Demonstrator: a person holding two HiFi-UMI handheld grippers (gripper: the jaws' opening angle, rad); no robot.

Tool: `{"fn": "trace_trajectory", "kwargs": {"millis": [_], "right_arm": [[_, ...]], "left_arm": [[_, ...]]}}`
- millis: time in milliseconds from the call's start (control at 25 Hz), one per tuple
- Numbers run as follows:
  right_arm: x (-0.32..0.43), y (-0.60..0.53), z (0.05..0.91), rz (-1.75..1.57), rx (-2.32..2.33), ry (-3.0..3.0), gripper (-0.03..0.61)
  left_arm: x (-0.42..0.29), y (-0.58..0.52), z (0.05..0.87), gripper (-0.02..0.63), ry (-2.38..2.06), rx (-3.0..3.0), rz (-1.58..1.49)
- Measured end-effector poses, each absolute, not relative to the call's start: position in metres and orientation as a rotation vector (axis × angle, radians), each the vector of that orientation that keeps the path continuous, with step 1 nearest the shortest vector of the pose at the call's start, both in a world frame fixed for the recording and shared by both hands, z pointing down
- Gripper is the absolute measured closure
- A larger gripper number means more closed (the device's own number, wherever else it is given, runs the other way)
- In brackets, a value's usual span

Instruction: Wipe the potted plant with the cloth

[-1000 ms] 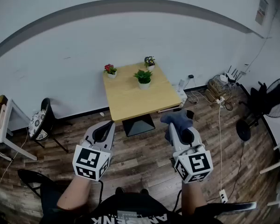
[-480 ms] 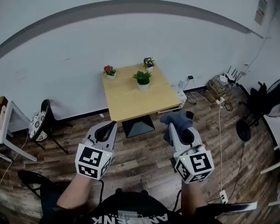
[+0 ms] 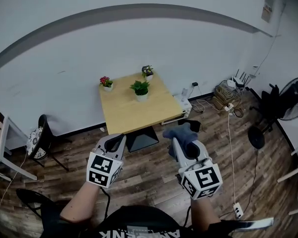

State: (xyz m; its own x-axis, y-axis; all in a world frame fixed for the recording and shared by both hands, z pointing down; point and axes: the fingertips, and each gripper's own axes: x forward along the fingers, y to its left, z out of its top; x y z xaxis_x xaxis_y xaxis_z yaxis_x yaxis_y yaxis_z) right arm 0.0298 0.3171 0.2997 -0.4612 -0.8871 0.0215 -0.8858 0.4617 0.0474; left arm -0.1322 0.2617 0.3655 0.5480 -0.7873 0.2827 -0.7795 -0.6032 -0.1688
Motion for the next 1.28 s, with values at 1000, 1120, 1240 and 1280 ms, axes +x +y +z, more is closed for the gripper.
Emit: {"fn": "trace_trajectory", "kwargs": {"millis": [1000, 1120, 1240, 1280], "right_arm": [[0.002, 0.071, 0.316, -0.059, 1.623, -2.595, 0.526], [-0.004, 0.039, 0.323, -0.006, 1.649, -2.584, 0.526], [-0.011, 0.009, 0.331, 0.011, 1.653, -2.562, 0.526], [-0.013, -0.002, 0.332, 0.01, 1.657, -2.553, 0.526]], "left_arm": [[-0.167, 0.032, 0.356, 0.612, 1.396, -2.81, -0.268], [-0.174, 0.002, 0.361, 0.612, 1.389, -2.829, -0.285], [-0.175, -0.024, 0.37, 0.612, 1.328, -2.866, -0.321], [-0.174, -0.033, 0.374, 0.612, 1.304, -2.872, -0.336]]}}
